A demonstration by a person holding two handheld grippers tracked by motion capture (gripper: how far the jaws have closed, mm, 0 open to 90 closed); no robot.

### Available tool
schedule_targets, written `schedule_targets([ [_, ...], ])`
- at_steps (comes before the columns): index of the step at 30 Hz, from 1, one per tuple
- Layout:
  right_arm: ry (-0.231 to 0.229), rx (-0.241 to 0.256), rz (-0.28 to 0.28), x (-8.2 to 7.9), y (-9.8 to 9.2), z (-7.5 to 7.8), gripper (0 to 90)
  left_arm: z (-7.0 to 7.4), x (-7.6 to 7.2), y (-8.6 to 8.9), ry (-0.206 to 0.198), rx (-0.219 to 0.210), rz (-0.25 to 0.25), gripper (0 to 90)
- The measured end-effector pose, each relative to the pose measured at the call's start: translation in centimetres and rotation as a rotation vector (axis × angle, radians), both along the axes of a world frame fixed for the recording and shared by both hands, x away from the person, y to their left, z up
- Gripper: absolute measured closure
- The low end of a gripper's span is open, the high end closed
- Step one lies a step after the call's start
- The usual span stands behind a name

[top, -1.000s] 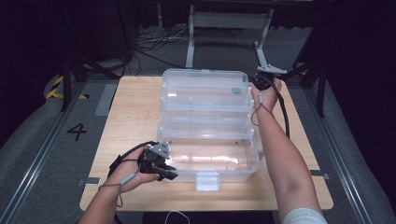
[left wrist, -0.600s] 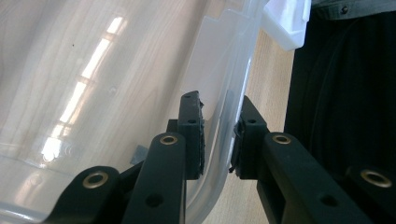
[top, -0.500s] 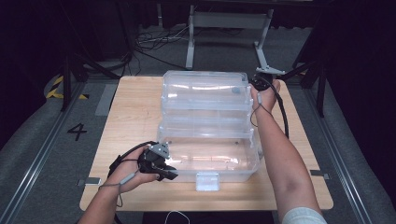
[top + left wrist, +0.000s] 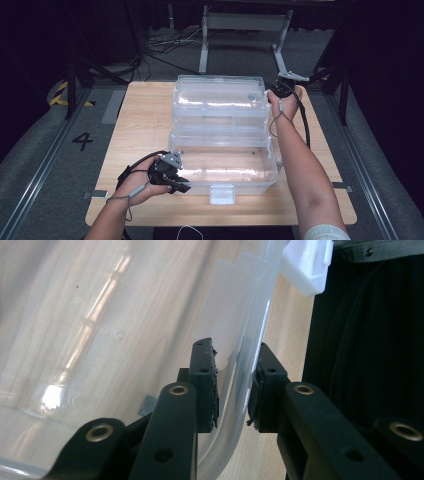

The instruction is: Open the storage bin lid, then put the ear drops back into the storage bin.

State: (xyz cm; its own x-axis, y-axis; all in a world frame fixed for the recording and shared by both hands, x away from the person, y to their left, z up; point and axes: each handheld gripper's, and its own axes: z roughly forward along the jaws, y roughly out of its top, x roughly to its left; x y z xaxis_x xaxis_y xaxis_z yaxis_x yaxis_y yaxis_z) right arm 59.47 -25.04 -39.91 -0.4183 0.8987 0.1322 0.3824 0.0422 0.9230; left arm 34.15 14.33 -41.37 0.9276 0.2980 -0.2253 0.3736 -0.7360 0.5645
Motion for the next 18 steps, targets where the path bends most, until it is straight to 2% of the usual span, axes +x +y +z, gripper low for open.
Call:
schedule_targets([
  [4, -0.036, -0.02, 0.014, -1.2, -0.6, 1.7, 61.2, 1.3, -0.1, 0.0, -0.005, -0.048, -0.017, 70.2],
  [6, -0.054, -0.014, 0.028, -2.2, -1.3, 2.8, 60.2, 2.1, 0.0, 0.4, -0.011, -0.074, 0.0, 65.6],
  [9, -0.071, -0.026, 0.036, -3.3, -2.1, 3.9, 59.2, 3.1, 0.1, 1.3, -0.035, -0.104, 0.051, 61.4],
  [10, -0.071, -0.026, 0.036, -3.3, -2.1, 3.9, 59.2, 3.1, 0.1, 1.3, -0.035, -0.104, 0.051, 59.7],
  [12, -0.083, -0.026, 0.047, -4.5, -2.8, 4.7, 58.1, 3.7, 0.4, 2.2, -0.064, -0.12, 0.102, 58.4],
  [18, -0.104, -0.048, 0.074, -7.5, -4.5, 6.2, 55.7, 4.5, 1.3, 4.7, -0.103, -0.162, 0.236, 55.9],
])
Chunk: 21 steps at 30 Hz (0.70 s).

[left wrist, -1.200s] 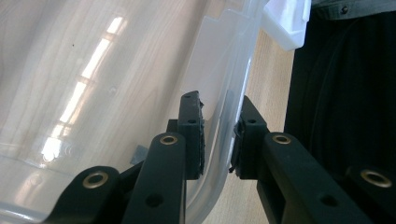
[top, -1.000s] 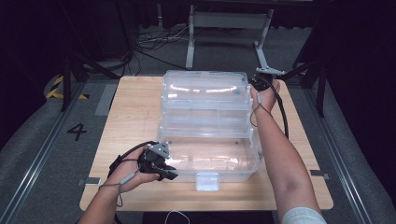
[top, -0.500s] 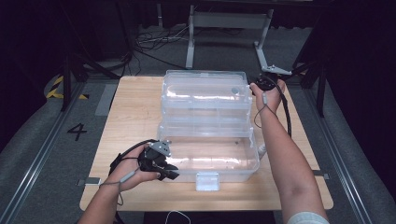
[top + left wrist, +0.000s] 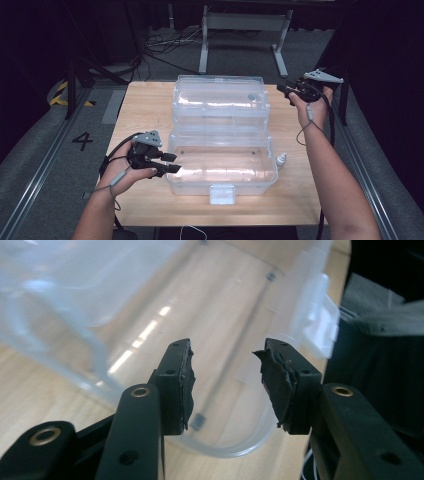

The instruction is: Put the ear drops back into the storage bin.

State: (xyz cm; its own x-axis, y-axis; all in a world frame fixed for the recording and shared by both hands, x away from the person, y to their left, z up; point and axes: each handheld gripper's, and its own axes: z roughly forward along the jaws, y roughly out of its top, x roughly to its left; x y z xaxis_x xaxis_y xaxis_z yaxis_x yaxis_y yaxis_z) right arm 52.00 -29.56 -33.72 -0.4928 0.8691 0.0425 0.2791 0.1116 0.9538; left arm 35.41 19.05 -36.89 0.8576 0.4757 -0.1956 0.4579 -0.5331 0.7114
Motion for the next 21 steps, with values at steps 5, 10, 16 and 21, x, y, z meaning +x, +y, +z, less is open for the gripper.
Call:
schedule_targets([
  [5, -0.003, -0.003, 0.02, -1.5, -0.6, 0.4, 55.1, 0.0, 0.4, 1.1, -0.032, -0.02, 0.076, 53.3],
  [10, 0.008, -0.008, 0.058, -3.4, -1.2, 0.9, 53.7, -0.5, 1.0, 2.1, -0.045, -0.031, 0.147, 48.4],
  [16, 0.031, -0.034, 0.107, -5.3, -1.5, 1.3, 52.8, -0.7, 1.1, 2.7, -0.037, -0.035, 0.173, 47.3],
  [21, 0.042, -0.04, 0.141, -6.5, -1.6, 1.7, 52.4, -0.8, 1.1, 3.2, -0.036, -0.034, 0.183, 46.9],
])
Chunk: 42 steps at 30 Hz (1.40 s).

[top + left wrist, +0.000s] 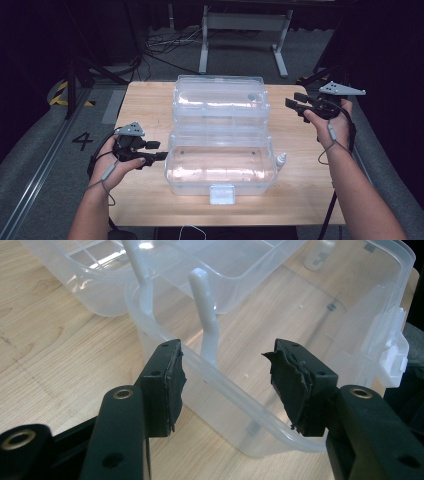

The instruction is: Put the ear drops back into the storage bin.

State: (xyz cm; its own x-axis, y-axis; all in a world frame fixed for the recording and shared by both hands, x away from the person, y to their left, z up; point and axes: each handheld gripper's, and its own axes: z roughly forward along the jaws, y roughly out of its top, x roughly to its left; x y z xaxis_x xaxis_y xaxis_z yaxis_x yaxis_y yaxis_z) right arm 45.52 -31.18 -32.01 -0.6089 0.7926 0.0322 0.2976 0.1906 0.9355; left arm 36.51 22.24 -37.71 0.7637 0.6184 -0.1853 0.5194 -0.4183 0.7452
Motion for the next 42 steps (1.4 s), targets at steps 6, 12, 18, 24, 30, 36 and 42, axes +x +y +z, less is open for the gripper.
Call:
schedule_targets([
  [6, 0.038, -0.047, 0.057, -1.0, 0.3, 0.2, 52.5, -0.1, -0.1, 0.5, 0.001, -0.003, 0.012, 46.5],
  [12, 0.084, -0.09, 0.111, -1.6, 0.4, 0.2, 51.8, -0.1, -0.4, 0.7, 0.012, -0.023, 0.003, 46.5],
  [18, 0.11, -0.165, 0.162, -2.0, 0.7, 0.3, 52.3, -0.4, -0.6, 1.2, 0.025, -0.024, 0.023, 46.4],
  [24, 0.168, -0.27, 0.203, -2.0, 1.3, 0.4, 54.0, -0.6, -0.9, 1.5, 0.039, -0.023, 0.048, 45.9],
  [30, 0.249, -0.388, 0.236, -2.0, 2.2, 0.0, 55.4, -0.7, -1.0, 1.8, 0.04, -0.018, 0.053, 45.9],
  [36, 0.308, -0.479, 0.274, -1.9, 3.1, -0.7, 55.4, -0.8, -1.0, 2.0, 0.044, -0.018, 0.058, 45.9],
  [42, 0.357, -0.54, 0.3, -1.8, 3.8, -0.9, 55.5, -0.9, -1.0, 2.1, 0.053, -0.022, 0.064, 45.8],
])
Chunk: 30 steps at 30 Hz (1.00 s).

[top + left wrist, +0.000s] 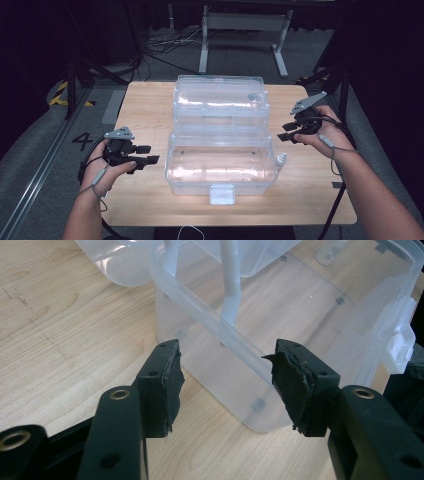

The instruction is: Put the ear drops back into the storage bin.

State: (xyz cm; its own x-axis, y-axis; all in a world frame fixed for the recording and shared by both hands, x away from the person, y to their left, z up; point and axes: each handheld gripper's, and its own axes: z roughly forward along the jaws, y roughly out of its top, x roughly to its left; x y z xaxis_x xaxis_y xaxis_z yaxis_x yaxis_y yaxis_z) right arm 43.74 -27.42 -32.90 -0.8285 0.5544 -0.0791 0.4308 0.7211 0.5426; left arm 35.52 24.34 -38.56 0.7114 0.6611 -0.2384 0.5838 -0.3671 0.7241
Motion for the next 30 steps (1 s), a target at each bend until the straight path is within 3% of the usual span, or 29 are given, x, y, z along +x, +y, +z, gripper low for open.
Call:
schedule_targets([
  [16, 0.104, -0.171, 0.111, 0.9, 1.1, -1.6, 55.5, 0.0, 0.0, 0.2, 0.005, 0.004, -0.001, 46.1],
  [30, 0.175, -0.204, 0.127, 1.1, 1.0, -3.7, 56.5, -0.2, 0.1, 0.2, 0.008, 0.003, 0.002, 46.0],
])
